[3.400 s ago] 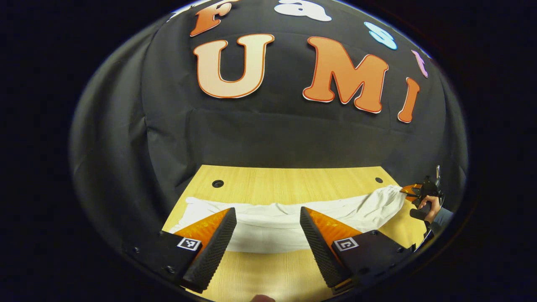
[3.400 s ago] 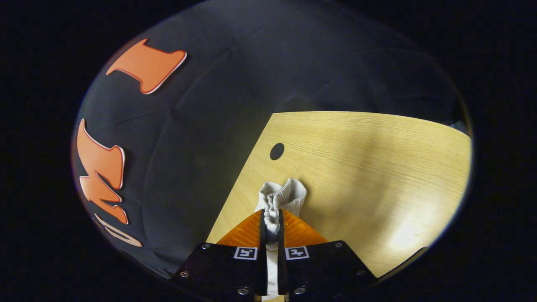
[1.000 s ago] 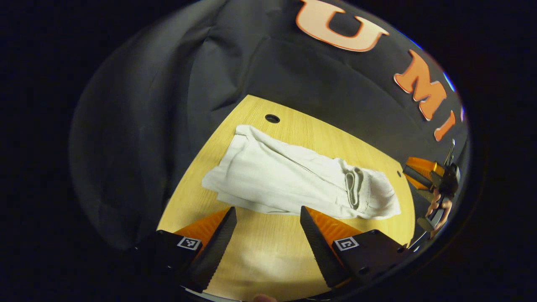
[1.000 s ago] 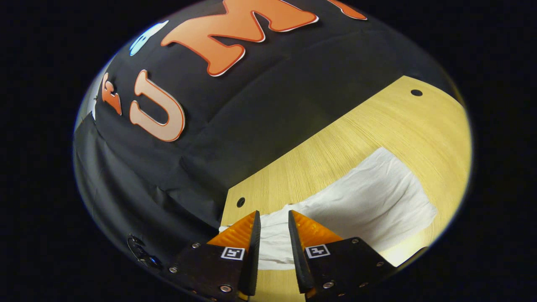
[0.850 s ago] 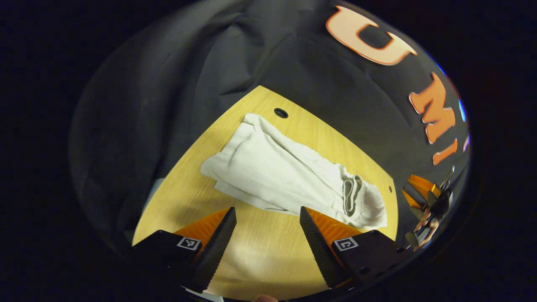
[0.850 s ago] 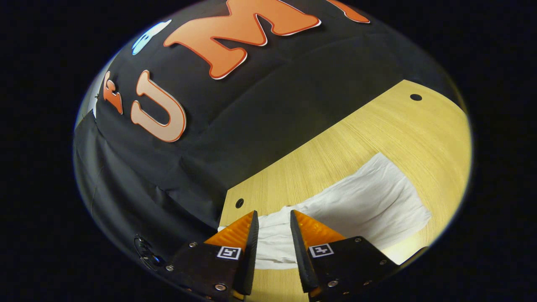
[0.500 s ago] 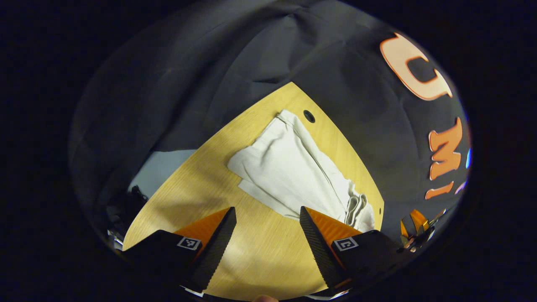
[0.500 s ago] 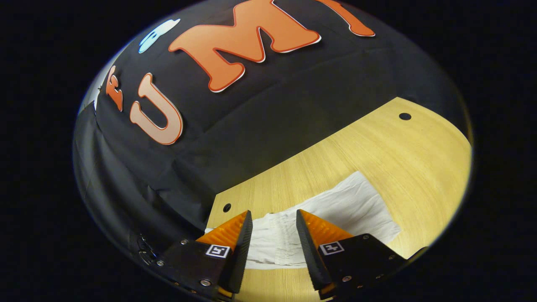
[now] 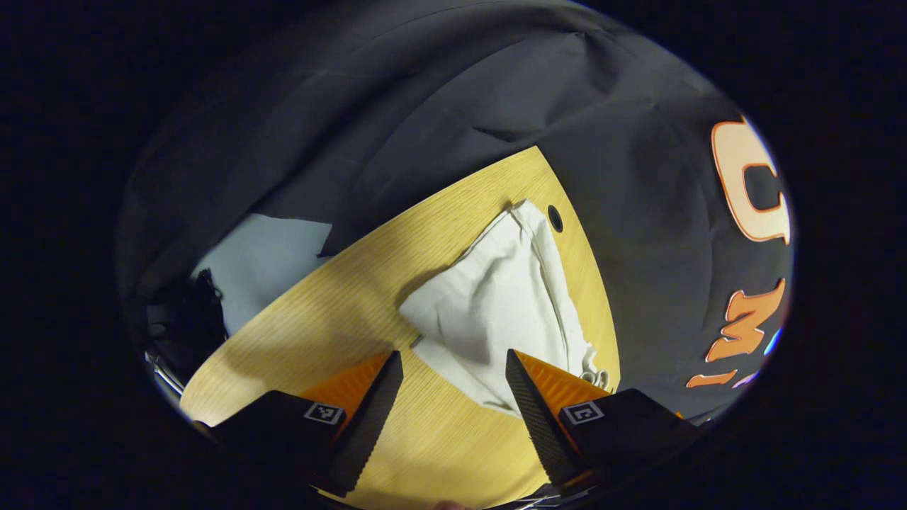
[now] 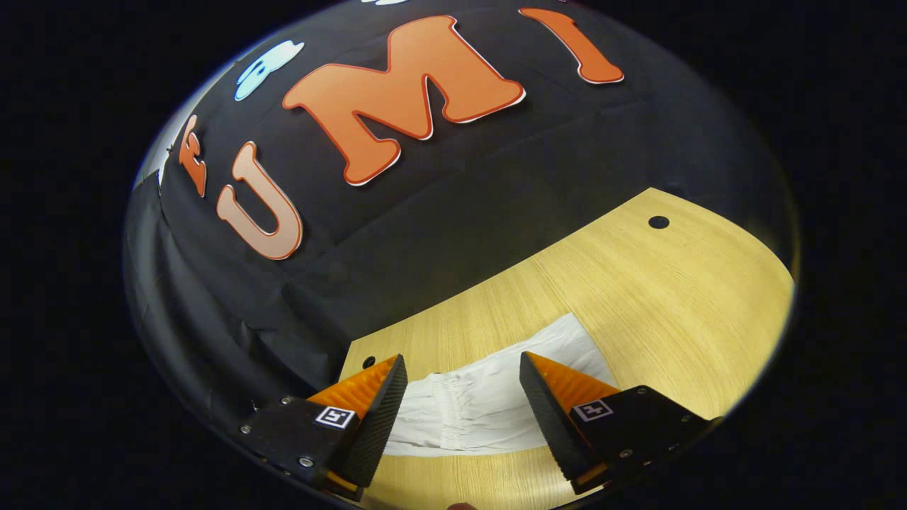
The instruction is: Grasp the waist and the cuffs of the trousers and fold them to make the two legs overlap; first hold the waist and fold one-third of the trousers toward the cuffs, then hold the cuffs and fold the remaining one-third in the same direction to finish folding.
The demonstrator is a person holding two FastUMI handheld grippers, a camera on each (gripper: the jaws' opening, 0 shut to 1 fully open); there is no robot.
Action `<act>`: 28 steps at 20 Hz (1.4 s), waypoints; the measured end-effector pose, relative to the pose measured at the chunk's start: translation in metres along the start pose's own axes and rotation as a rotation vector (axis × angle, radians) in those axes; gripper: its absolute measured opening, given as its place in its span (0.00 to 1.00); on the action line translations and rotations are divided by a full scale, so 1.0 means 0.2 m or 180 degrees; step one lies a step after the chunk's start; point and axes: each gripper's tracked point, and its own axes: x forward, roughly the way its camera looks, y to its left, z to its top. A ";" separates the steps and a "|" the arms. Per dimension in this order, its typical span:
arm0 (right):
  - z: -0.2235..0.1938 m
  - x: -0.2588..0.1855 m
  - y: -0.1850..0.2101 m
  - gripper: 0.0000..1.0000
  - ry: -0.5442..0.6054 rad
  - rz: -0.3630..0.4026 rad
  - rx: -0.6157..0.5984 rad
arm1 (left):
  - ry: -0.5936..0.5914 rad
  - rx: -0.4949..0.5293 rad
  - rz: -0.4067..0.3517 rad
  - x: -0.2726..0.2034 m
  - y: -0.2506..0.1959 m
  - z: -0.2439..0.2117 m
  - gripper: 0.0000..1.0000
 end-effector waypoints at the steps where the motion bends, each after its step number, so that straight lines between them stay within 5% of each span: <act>1: 0.01 -0.01 -0.02 0.95 -0.0027 -0.0015 0.0013 | -0.0011 -0.0003 -0.0023 0.03 -0.02 0.00 0.94; 8: 0.02 -0.09 -0.12 0.95 -0.0104 -0.0144 0.0132 | -0.0056 0.0267 -0.0086 0.22 -0.17 0.03 0.79; 12: 0.02 -0.14 -0.17 0.95 -0.0089 -0.0200 0.0129 | -0.0039 0.0164 -0.0005 0.27 -0.17 0.01 0.15; 13: 0.02 -0.15 -0.18 0.95 -0.0084 -0.0210 0.0131 | -0.0060 0.0193 -0.0066 0.24 -0.18 0.00 0.11; 28: 0.21 -0.25 -0.26 0.98 -0.0313 -0.0233 -0.0229 | -0.0485 0.1050 -0.0608 -0.20 -0.91 -0.10 0.07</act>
